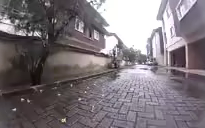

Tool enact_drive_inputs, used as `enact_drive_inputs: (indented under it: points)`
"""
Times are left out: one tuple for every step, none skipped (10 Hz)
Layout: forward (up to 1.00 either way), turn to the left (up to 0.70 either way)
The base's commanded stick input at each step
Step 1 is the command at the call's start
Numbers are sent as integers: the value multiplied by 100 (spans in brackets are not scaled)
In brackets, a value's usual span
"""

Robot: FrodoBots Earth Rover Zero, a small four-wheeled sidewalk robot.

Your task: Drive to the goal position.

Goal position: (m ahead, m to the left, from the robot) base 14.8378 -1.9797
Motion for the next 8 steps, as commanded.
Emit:
enact_drive_inputs:
  points:
    - [70,-35]
    - [70,-35]
    - [70,-35]
    - [70,-35]
    - [70,-20]
    - [70,-4]
    - [70,0]
    - [70,0]
